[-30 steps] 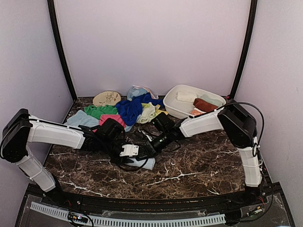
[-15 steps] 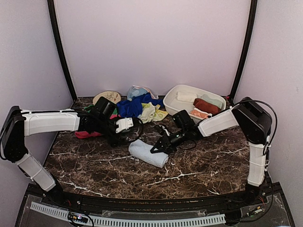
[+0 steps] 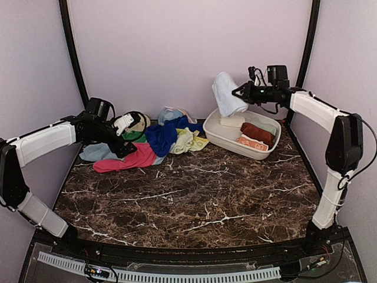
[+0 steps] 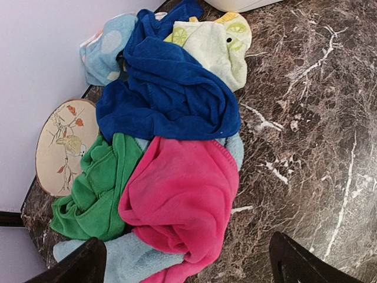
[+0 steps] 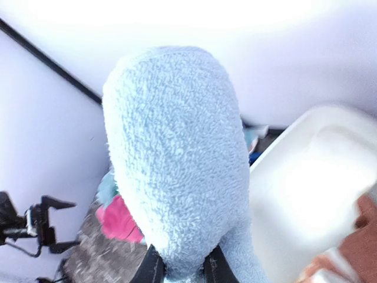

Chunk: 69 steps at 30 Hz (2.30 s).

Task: Roll the towels
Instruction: Place the towel at the center of the board, then adjust the towel in the bin.

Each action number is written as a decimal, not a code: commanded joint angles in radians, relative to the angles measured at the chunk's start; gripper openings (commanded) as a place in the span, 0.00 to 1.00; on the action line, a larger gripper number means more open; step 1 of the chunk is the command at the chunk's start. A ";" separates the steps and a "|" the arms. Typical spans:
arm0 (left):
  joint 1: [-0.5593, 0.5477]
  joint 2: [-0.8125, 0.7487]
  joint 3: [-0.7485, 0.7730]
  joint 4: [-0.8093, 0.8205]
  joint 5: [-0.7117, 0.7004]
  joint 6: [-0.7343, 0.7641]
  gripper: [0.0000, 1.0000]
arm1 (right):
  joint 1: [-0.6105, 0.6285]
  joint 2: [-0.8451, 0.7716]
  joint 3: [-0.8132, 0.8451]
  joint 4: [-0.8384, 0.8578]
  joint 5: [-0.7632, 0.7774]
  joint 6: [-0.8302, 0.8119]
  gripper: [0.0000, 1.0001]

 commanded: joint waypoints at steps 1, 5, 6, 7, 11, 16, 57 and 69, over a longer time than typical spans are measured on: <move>0.057 -0.023 -0.002 -0.051 0.034 -0.027 0.99 | 0.014 0.048 0.230 -0.131 0.425 -0.264 0.00; 0.109 -0.014 -0.004 -0.078 0.054 -0.036 0.99 | 0.065 0.116 0.260 -0.033 0.775 -0.561 0.00; 0.126 -0.016 -0.007 -0.084 0.062 -0.036 0.99 | 0.083 0.130 0.241 0.008 0.843 -0.637 0.00; 0.137 -0.018 -0.010 -0.090 0.069 -0.035 0.99 | 0.097 0.150 0.227 0.050 0.899 -0.712 0.00; 0.173 -0.026 -0.005 -0.118 0.090 -0.025 0.99 | 0.122 0.251 0.220 0.122 1.003 -0.887 0.00; 0.199 -0.023 0.011 -0.147 0.090 -0.019 0.99 | 0.134 0.354 0.219 0.178 1.046 -1.011 0.00; 0.243 0.117 0.098 -0.232 0.121 -0.058 0.99 | 0.132 0.533 0.219 0.206 0.893 -1.206 0.00; 0.254 0.113 0.077 -0.228 0.130 -0.059 0.99 | 0.126 0.559 0.241 0.016 0.790 -1.192 0.00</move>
